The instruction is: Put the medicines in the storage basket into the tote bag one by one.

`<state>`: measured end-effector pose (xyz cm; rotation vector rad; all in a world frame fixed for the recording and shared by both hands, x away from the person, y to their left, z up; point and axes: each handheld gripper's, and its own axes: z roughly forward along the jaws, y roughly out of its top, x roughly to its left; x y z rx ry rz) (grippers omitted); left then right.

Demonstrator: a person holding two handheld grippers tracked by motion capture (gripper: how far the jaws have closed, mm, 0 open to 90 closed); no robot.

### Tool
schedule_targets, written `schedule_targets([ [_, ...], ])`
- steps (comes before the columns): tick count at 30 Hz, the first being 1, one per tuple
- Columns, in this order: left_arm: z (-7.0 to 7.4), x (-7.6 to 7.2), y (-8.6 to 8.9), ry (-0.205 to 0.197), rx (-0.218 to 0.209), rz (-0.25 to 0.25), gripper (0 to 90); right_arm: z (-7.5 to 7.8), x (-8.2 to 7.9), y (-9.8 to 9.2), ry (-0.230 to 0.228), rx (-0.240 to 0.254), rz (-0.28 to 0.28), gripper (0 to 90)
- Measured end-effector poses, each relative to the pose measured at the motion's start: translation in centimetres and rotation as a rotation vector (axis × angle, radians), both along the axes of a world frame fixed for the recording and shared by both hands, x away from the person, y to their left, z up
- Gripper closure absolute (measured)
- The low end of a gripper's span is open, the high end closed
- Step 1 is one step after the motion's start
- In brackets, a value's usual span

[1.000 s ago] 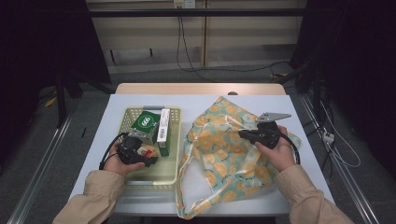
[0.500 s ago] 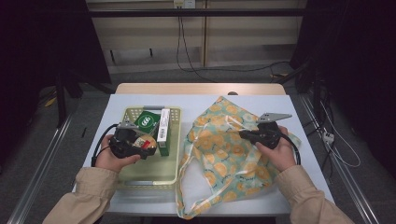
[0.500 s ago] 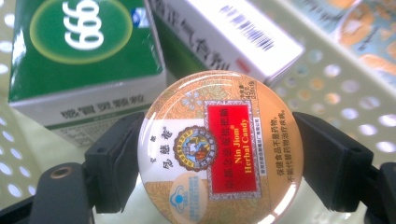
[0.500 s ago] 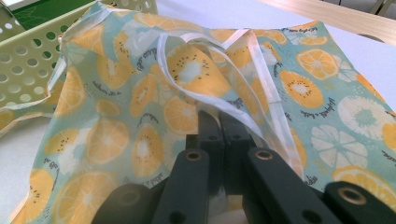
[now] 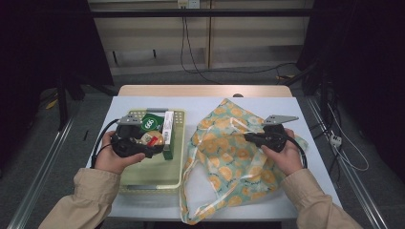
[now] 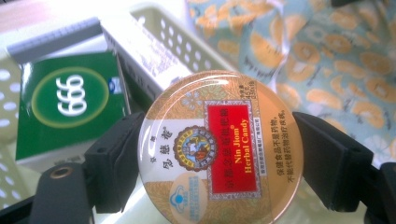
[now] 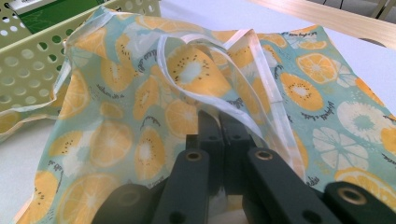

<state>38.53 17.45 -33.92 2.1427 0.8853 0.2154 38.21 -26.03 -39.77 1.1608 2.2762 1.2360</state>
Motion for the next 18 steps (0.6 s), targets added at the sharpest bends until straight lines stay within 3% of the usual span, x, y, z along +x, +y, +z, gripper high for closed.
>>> schedule_targets([
  [3,0.8,-0.1,-0.7,-0.015,-0.013,0.0,20.8,0.0,0.0,0.0,0.0,0.001,0.001,89.2],
  [10,2.1,-0.7,-3.8,-0.041,-0.062,-0.079,20.8,0.3,0.2,-0.2,0.0,0.01,-0.005,89.2],
  [15,1.8,-1.2,-7.0,-0.043,-0.097,-0.136,20.8,0.3,0.2,-0.2,0.001,0.012,-0.003,89.2],
  [18,1.6,-1.3,-8.7,-0.045,-0.092,-0.166,20.8,0.3,0.2,-0.1,-0.001,0.01,-0.005,89.2],
])
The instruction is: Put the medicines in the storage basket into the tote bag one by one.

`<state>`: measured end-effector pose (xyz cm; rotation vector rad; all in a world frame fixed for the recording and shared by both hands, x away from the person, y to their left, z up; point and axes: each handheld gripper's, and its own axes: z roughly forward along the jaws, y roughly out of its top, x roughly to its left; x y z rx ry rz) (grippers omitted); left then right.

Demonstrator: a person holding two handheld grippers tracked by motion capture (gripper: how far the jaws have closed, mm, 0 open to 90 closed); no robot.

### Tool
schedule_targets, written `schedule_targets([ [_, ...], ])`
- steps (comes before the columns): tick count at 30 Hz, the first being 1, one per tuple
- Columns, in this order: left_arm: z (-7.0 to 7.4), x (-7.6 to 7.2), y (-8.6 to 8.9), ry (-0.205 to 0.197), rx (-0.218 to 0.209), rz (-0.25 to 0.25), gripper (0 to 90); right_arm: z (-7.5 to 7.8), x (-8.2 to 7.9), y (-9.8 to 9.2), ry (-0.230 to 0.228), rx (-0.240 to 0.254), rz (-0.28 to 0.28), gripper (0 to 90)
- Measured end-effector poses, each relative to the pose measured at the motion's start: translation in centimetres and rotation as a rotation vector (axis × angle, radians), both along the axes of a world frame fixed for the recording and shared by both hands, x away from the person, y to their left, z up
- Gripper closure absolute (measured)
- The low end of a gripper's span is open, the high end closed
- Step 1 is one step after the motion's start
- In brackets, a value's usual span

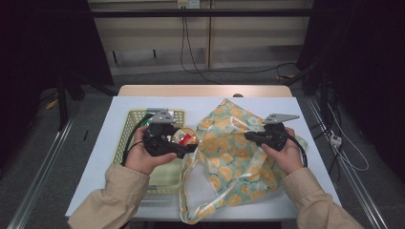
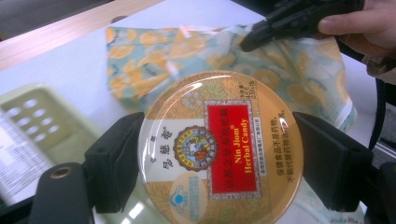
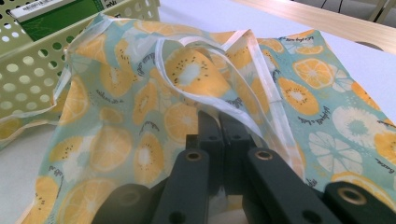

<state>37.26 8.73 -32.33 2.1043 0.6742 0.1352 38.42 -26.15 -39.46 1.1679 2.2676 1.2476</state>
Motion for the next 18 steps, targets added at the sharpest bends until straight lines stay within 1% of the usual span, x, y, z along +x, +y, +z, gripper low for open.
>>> schedule_targets([
  [4,-0.6,0.1,-1.8,0.0,-0.01,-0.029,20.7,0.1,0.0,0.0,-0.004,0.001,-0.003,89.2],
  [5,-0.8,0.2,-2.4,-0.005,-0.012,-0.032,20.8,0.1,0.0,-0.1,-0.005,-0.001,-0.004,89.2],
  [6,-0.9,0.3,-2.7,-0.003,-0.003,-0.038,20.8,0.1,0.0,-0.1,-0.006,0.0,-0.007,89.2],
  [9,-1.3,0.6,-3.9,-0.001,-0.001,-0.046,20.8,0.2,0.1,-0.2,-0.008,0.001,-0.012,89.2],
  [11,-1.6,0.8,-4.4,-0.003,-0.004,-0.048,20.8,0.2,0.1,-0.2,-0.009,0.0,-0.011,89.2],
  [12,-1.7,0.9,-4.7,0.0,0.005,-0.049,20.8,0.3,0.1,-0.2,-0.009,0.0,-0.009,89.2],
  [13,-1.9,1.0,-5.0,-0.001,-0.001,-0.047,20.8,0.3,0.1,-0.2,-0.007,-0.002,-0.009,89.2],
  [15,-2.2,1.2,-5.4,0.001,0.004,-0.056,20.7,0.4,0.1,-0.2,-0.01,-0.006,-0.007,89.2],
  [18,-2.7,1.4,-6.0,0.001,0.01,-0.053,20.8,0.7,0.1,-0.2,-0.014,-0.004,-0.007,89.2],
])
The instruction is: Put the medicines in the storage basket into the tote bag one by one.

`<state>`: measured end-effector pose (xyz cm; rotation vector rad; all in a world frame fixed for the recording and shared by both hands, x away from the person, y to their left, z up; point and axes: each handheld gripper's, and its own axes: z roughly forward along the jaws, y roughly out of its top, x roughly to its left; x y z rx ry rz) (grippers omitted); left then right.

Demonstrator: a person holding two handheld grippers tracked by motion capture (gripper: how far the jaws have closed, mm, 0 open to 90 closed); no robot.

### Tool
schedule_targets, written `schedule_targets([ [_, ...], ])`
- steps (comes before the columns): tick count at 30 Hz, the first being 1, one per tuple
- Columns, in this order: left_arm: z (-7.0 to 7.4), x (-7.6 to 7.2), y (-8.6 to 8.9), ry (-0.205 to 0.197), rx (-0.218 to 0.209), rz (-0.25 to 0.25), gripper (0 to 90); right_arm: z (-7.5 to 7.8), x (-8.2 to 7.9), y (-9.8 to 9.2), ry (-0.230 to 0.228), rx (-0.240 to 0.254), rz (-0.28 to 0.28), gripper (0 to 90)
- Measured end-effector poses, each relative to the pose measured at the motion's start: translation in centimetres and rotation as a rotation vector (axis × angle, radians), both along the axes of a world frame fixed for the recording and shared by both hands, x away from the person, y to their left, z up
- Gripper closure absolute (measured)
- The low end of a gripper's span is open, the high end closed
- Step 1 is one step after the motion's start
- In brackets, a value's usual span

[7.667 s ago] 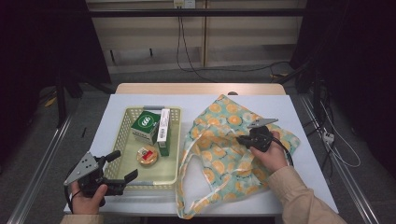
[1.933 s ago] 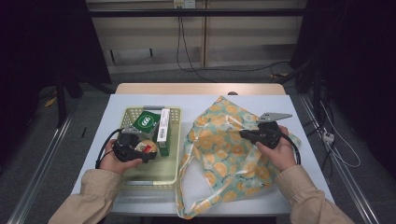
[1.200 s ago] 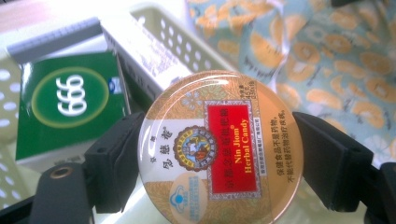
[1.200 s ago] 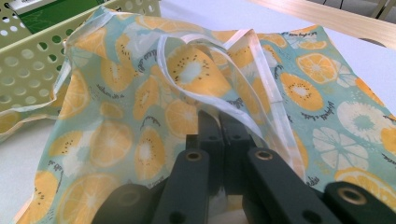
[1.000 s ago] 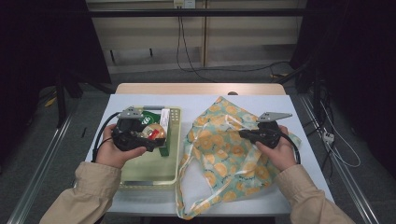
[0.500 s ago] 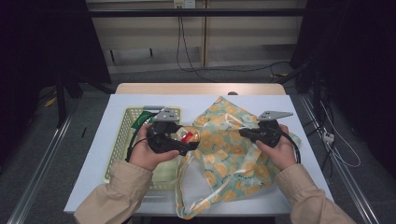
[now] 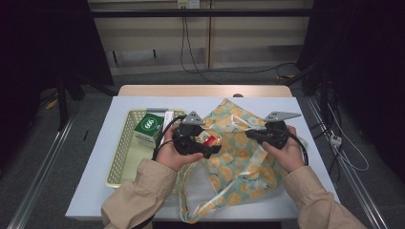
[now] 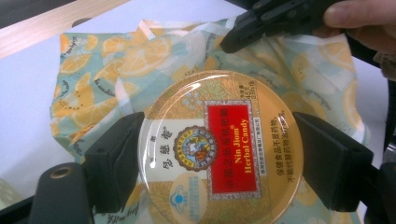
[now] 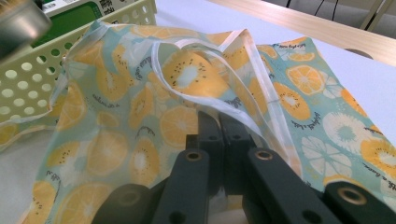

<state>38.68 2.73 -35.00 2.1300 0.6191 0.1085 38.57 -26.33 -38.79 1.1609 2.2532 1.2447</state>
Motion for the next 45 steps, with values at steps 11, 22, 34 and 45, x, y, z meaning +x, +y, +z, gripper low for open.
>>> schedule_targets([
  [11,-1.0,0.8,-2.6,0.012,0.011,-0.007,20.7,0.7,-0.1,0.2,-0.015,-0.007,0.005,89.2],
  [22,-1.8,1.4,-3.5,0.016,0.029,-0.003,20.7,1.1,-0.1,0.3,-0.022,-0.003,0.014,89.2],
  [34,-2.6,2.4,-4.4,0.024,0.054,0.018,20.7,1.4,0.2,0.5,-0.026,0.01,0.011,89.2],
  [45,-3.2,1.8,-6.0,0.037,0.062,-0.017,20.7,1.6,0.6,0.8,-0.025,0.022,0.009,89.2],
])
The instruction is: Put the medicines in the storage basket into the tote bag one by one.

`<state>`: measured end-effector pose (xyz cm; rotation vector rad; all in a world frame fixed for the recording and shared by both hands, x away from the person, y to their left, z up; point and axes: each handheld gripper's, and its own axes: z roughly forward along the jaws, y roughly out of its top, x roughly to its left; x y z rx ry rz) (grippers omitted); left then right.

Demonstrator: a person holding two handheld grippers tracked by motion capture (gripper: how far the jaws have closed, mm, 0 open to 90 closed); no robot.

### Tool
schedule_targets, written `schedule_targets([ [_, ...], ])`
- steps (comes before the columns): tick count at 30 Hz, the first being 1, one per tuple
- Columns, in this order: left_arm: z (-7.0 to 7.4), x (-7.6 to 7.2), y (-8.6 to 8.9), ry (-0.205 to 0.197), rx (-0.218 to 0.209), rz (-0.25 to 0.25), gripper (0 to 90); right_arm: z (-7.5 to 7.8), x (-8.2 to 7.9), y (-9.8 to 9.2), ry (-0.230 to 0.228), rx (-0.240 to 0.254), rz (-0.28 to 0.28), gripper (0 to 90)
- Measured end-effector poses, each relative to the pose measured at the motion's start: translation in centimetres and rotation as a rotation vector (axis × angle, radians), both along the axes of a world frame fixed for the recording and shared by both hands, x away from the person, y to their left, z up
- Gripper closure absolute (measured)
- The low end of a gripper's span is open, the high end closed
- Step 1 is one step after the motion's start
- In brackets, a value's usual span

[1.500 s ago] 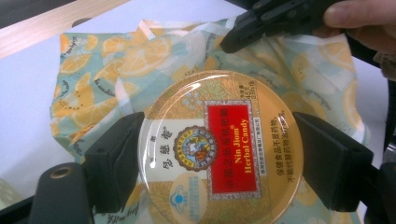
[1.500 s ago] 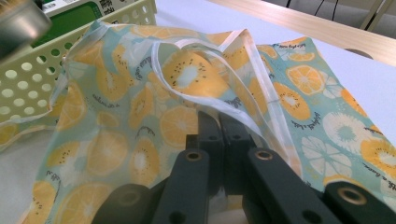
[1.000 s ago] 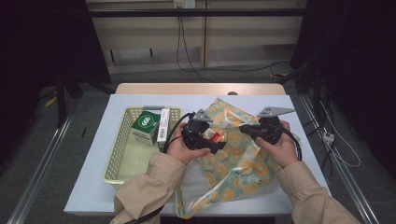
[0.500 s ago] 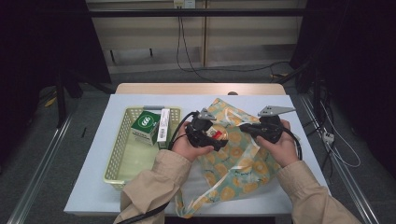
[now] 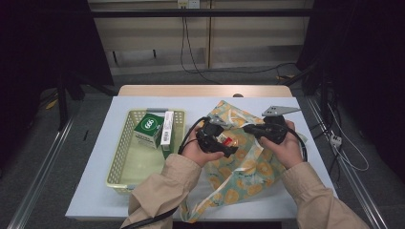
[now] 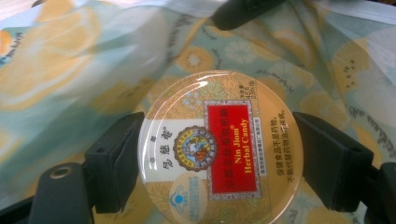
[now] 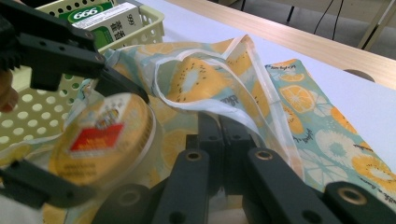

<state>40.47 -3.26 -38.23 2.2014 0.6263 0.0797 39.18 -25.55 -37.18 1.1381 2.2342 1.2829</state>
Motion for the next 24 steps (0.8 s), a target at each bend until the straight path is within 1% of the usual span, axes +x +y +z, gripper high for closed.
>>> schedule_targets([
  [3,-0.3,0.3,-0.5,0.014,-0.012,0.003,20.7,0.3,0.0,0.2,-0.008,0.001,0.002,89.2],
  [6,-0.7,0.9,-0.7,0.025,-0.006,0.011,20.7,0.6,0.0,0.1,-0.013,0.006,0.002,89.2],
  [7,-0.7,1.0,-0.8,0.019,0.003,0.019,20.7,0.6,0.0,0.1,-0.015,0.009,0.001,89.2],
  [11,-0.8,1.8,-0.8,0.007,0.006,0.028,20.7,0.8,-0.1,0.2,-0.016,0.011,0.008,89.2],
  [13,-0.9,2.2,-0.6,0.006,-0.003,0.048,20.7,0.7,-0.1,0.2,-0.014,0.013,0.011,89.2],
  [14,-0.9,2.4,-0.6,-0.002,0.009,0.065,20.7,0.7,-0.1,0.3,-0.013,0.015,0.012,89.2],
  [15,-1.0,2.6,-0.5,0.0,0.002,0.06,20.7,0.8,0.0,0.3,-0.015,0.016,0.014,89.2],
  [18,-0.9,2.9,-0.5,-0.006,0.004,0.063,20.7,0.8,0.0,0.4,-0.015,0.015,0.017,89.2],
  [22,-0.9,2.9,-0.7,-0.011,-0.002,0.052,20.7,0.8,0.0,0.1,-0.012,0.018,0.011,89.2],
  [24,-1.0,2.8,-0.8,-0.006,0.002,0.048,20.7,0.7,0.0,-0.1,-0.011,0.017,0.009,89.2],
])
